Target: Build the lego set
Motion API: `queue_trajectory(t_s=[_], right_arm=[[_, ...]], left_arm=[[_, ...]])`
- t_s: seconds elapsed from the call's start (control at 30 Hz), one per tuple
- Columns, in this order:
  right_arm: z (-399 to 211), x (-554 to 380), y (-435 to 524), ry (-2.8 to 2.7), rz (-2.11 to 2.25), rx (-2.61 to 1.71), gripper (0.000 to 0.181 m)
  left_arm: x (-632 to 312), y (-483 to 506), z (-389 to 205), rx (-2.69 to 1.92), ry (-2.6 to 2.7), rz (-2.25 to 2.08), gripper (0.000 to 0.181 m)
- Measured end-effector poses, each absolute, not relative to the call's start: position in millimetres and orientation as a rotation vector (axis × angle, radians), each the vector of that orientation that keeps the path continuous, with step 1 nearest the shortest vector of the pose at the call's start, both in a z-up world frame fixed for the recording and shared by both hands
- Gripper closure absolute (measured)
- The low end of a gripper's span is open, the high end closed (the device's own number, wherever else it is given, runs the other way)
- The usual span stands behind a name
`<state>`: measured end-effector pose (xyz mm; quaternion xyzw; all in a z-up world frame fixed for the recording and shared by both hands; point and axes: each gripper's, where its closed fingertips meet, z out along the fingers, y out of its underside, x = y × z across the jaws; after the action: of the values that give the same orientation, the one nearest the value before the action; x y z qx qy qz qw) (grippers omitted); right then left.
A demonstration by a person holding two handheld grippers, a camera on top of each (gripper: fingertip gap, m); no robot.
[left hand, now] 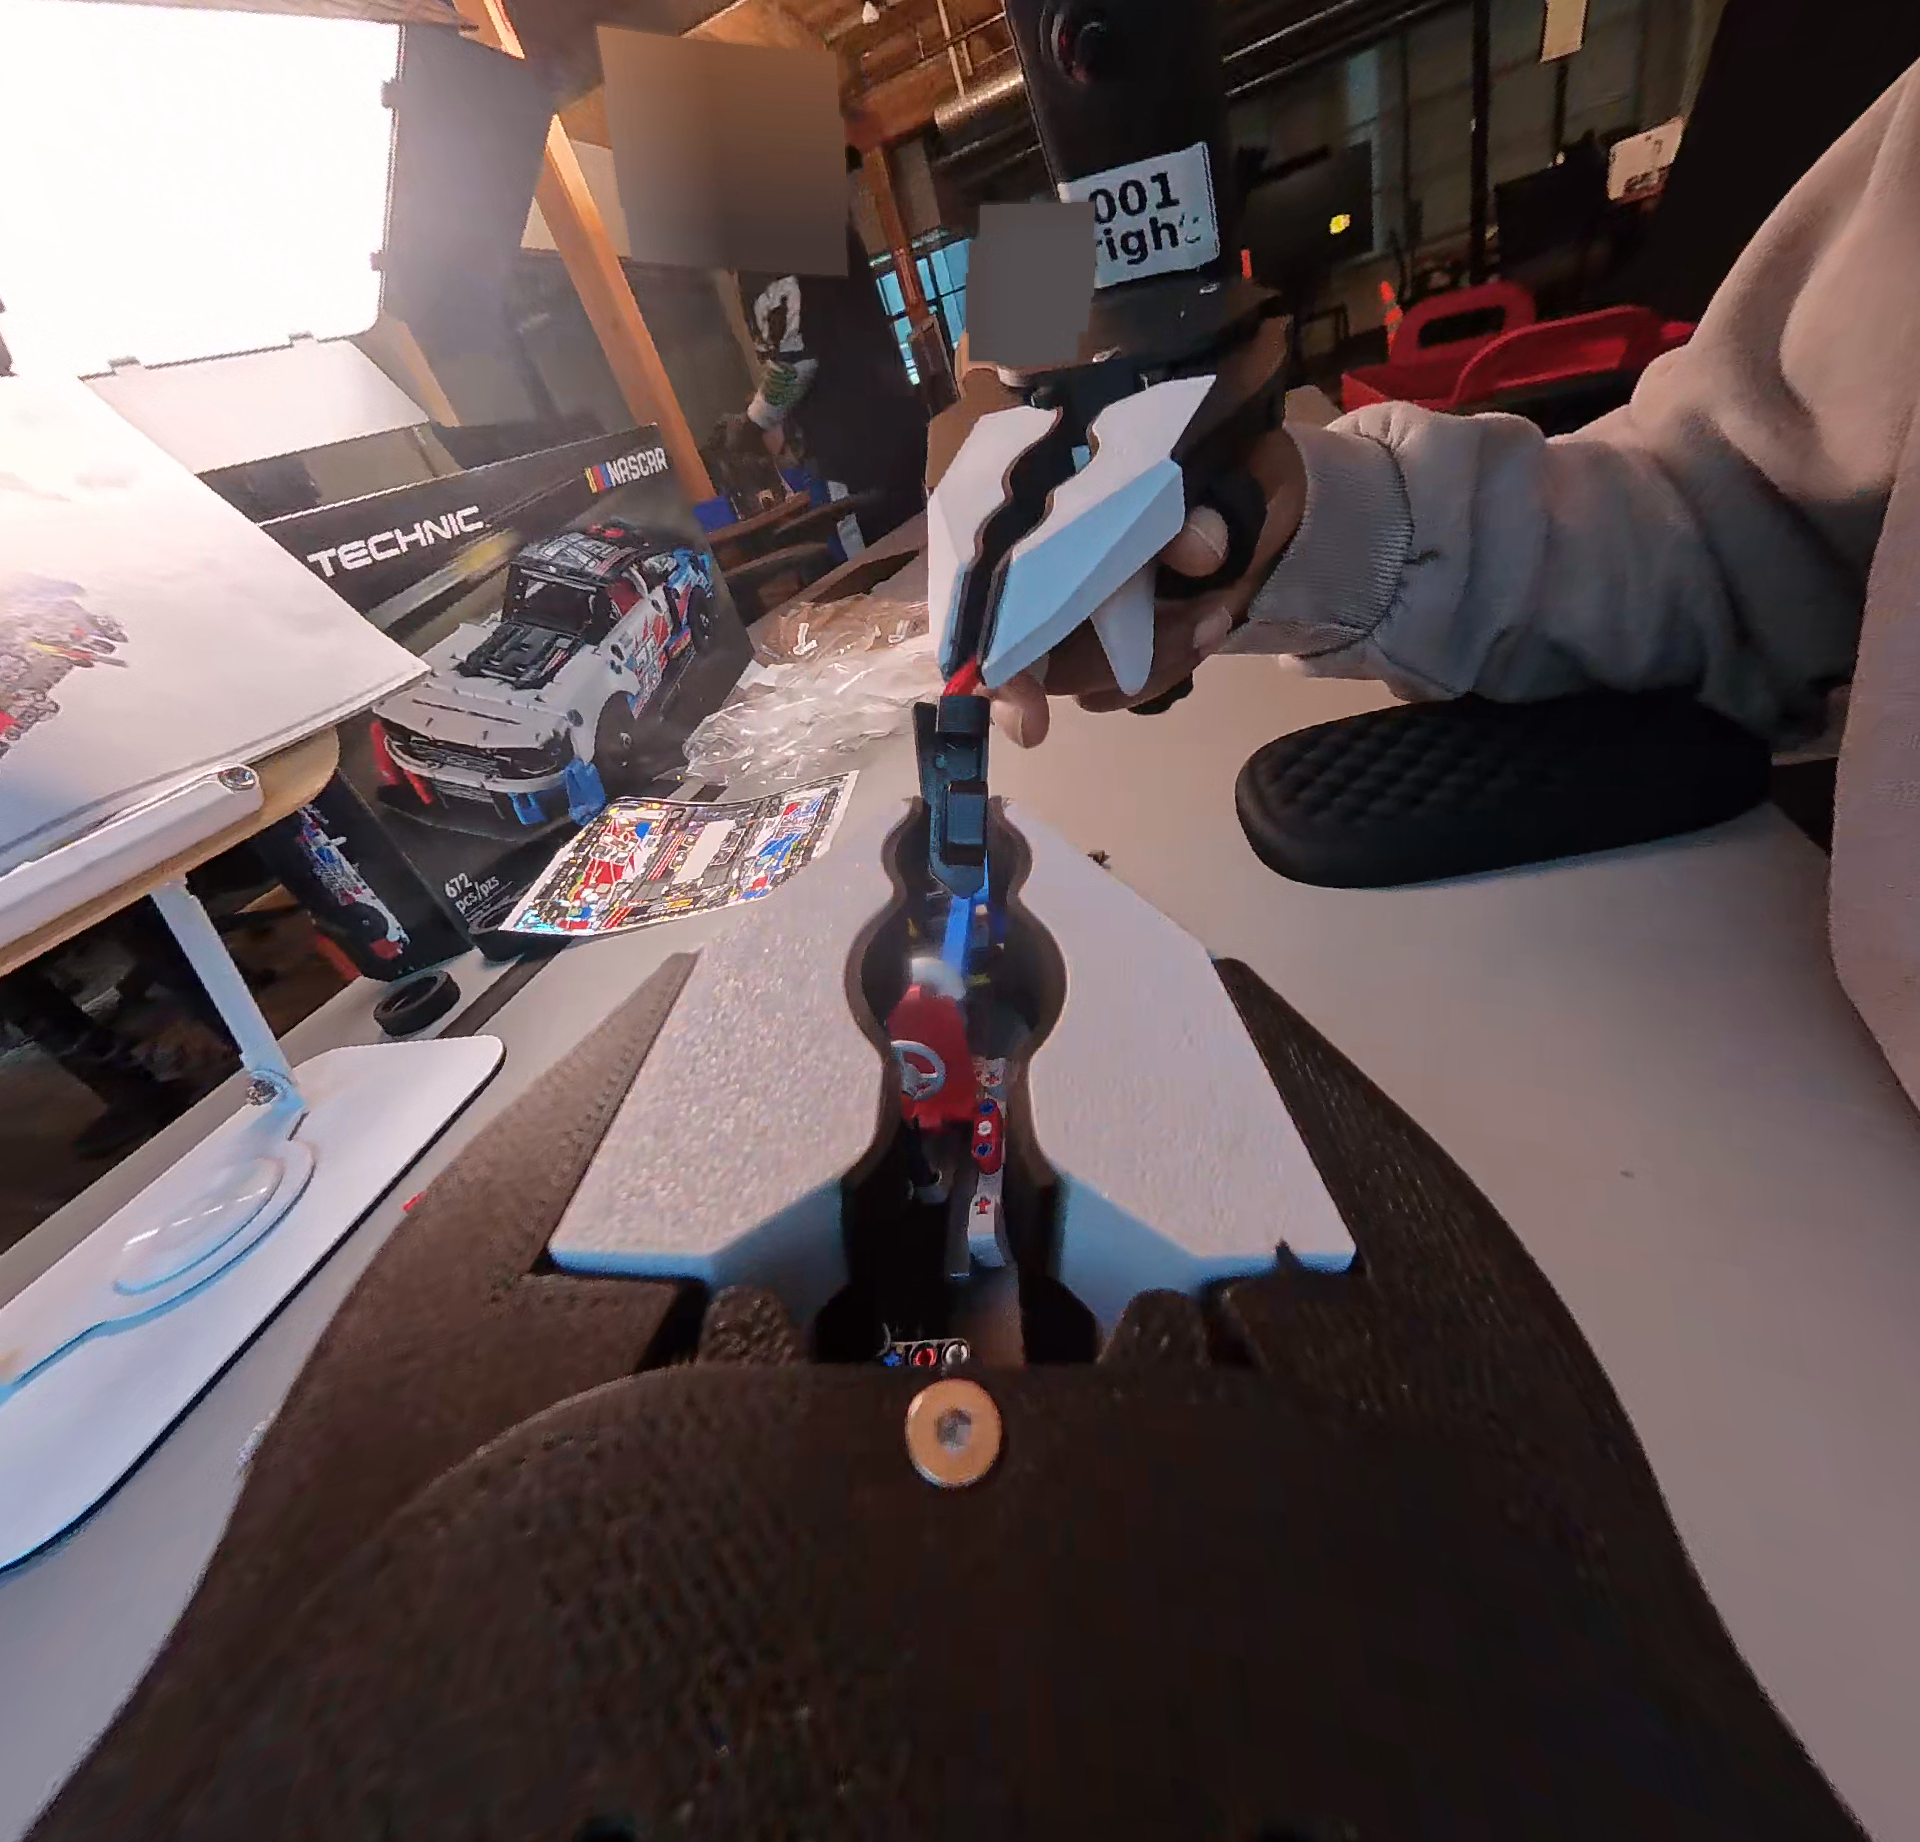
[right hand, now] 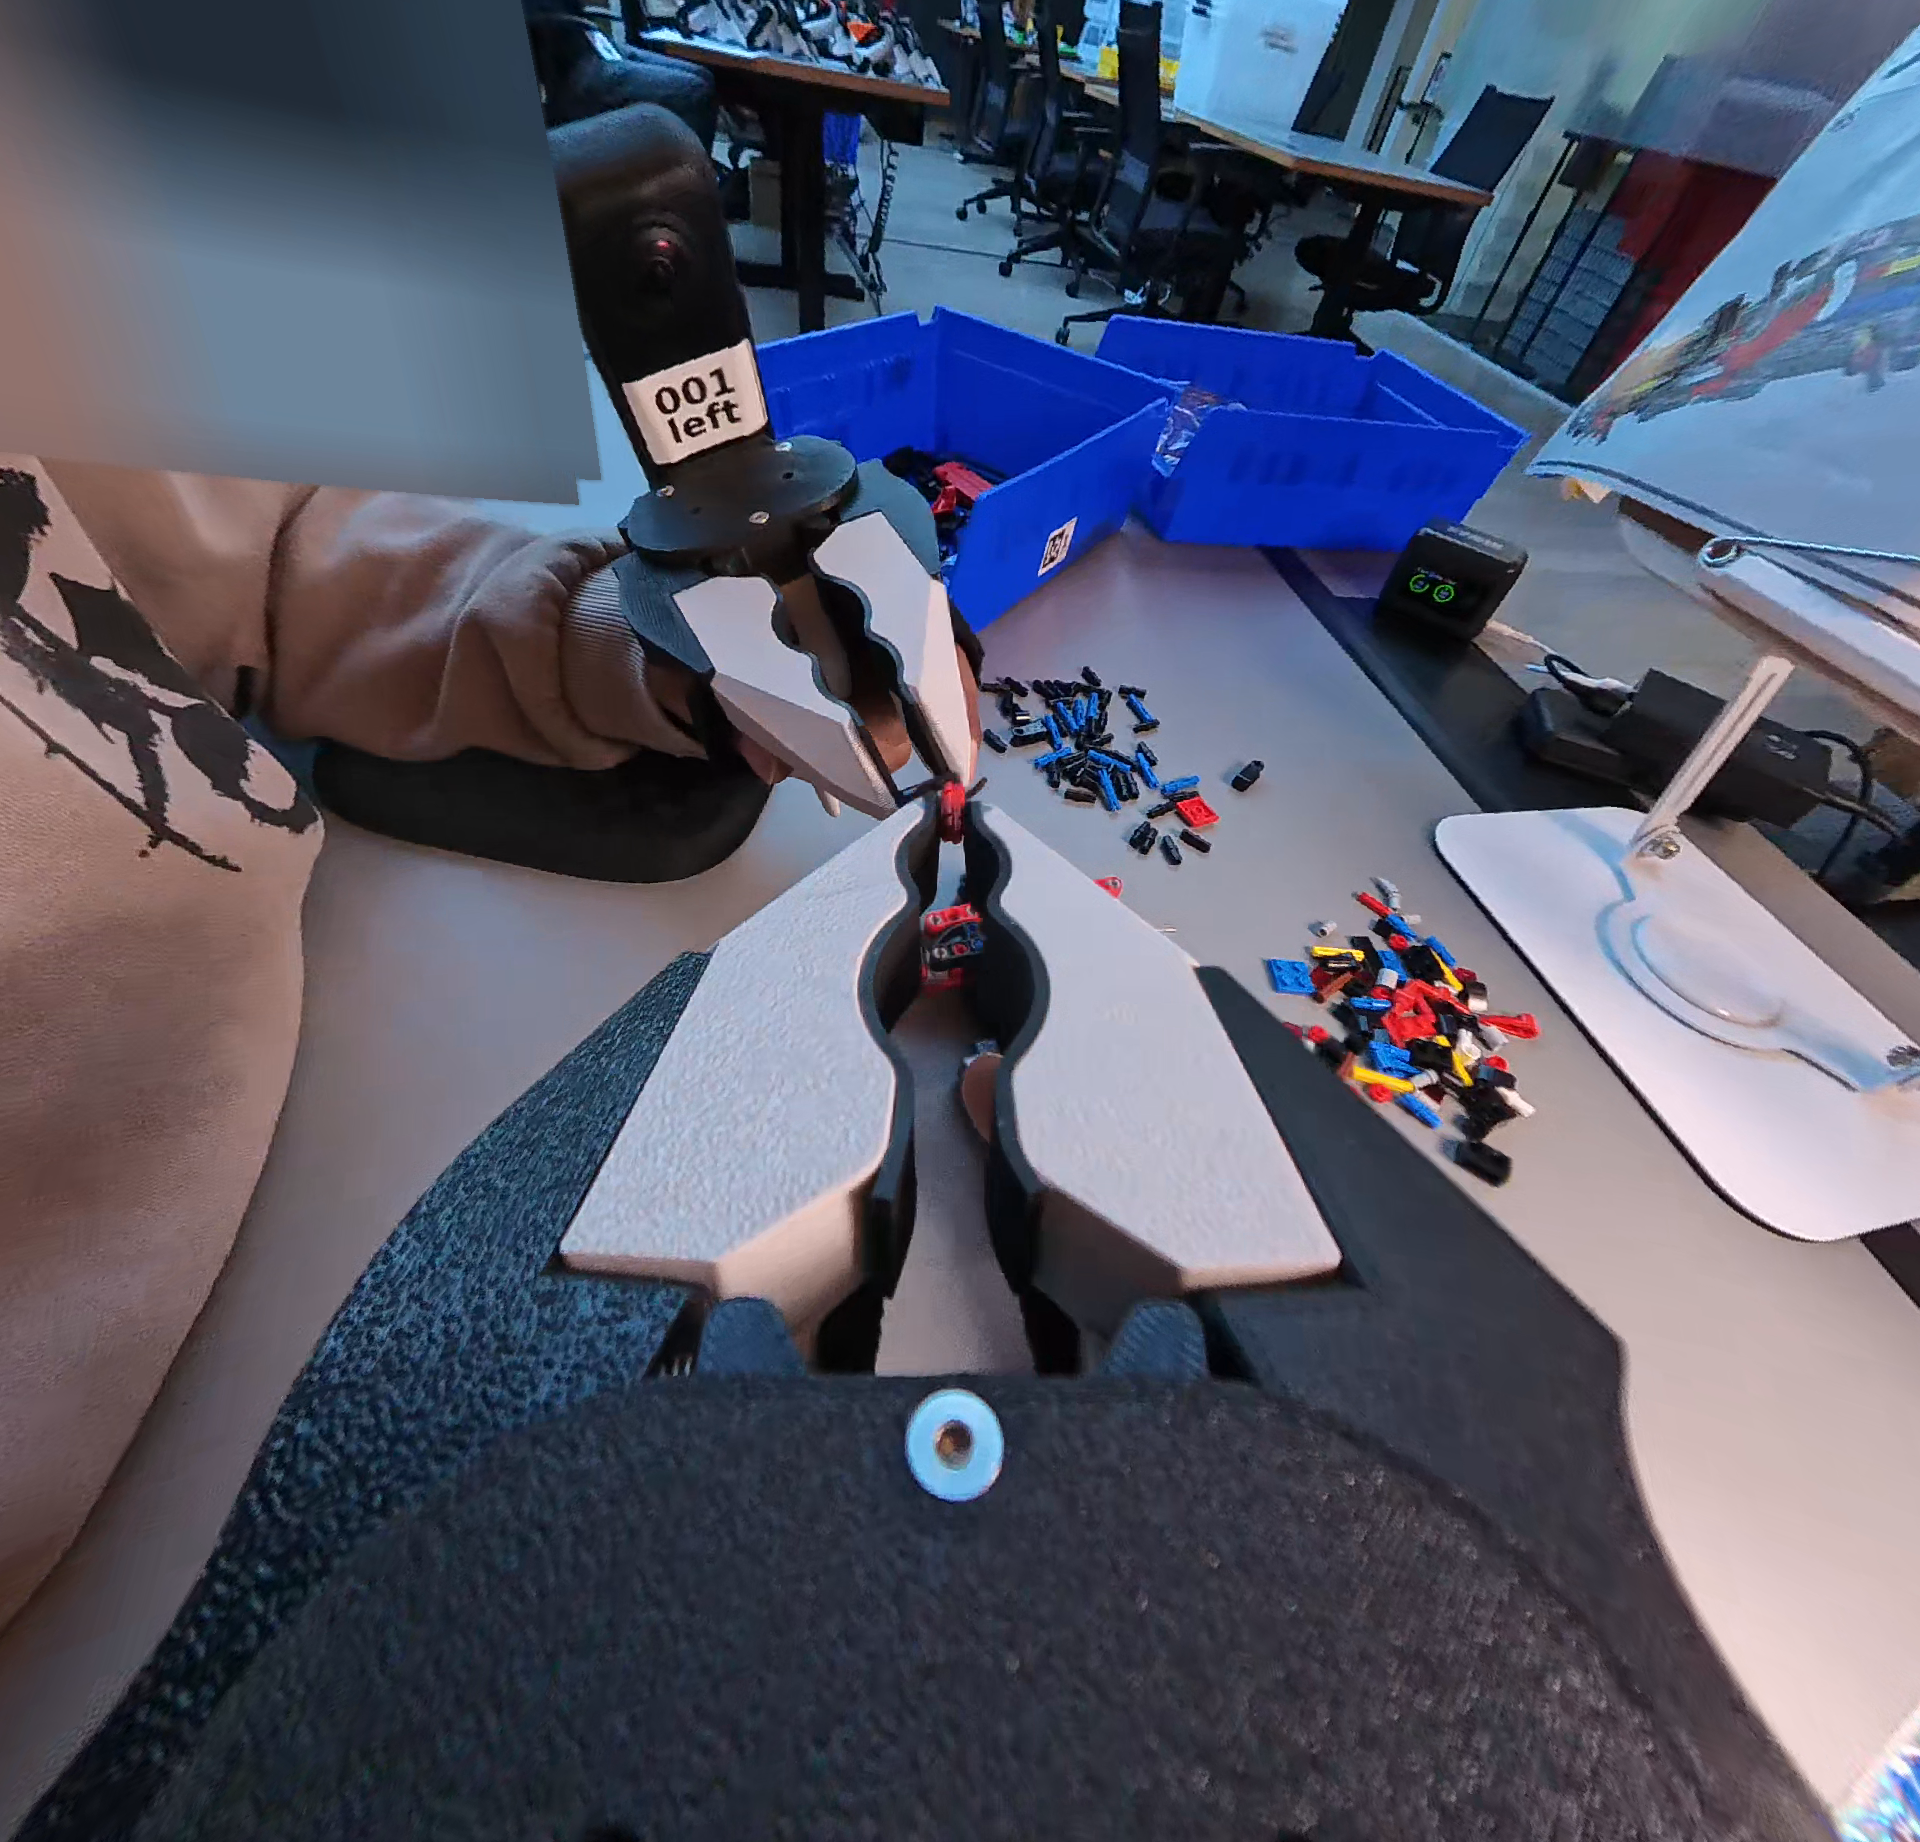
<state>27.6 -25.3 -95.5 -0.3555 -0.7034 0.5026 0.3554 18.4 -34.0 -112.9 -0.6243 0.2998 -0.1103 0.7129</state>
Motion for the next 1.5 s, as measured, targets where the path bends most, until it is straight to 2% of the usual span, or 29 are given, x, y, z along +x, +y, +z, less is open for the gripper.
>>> queue_trajectory(t_s=[0.07, 0.83, 1.27, 1.5], right_arm=[[-95.4, 28.8, -27.0, -1.810, 1.321, -0.918, 0.179], [-104.3, 37.9, -28.1, -1.870, 1.303, -0.915, 0.179], [-136.3, 44.2, -24.5, -2.044, 1.165, -0.959, 0.179], [-144.6, 50.1, -27.5, -2.067, 1.163, -0.960, 0.180]], left_arm=[[20.0, -34.6, -114.2, -1.379, 0.674, -0.255, 0.178], [26.5, -34.4, -120.8, -1.394, 0.733, -0.190, 0.178], [31.9, -32.2, -148.1, -1.508, 0.933, 0.013, 0.177], [38.0, -35.6, -154.2, -1.546, 0.960, -0.047, 0.177]])
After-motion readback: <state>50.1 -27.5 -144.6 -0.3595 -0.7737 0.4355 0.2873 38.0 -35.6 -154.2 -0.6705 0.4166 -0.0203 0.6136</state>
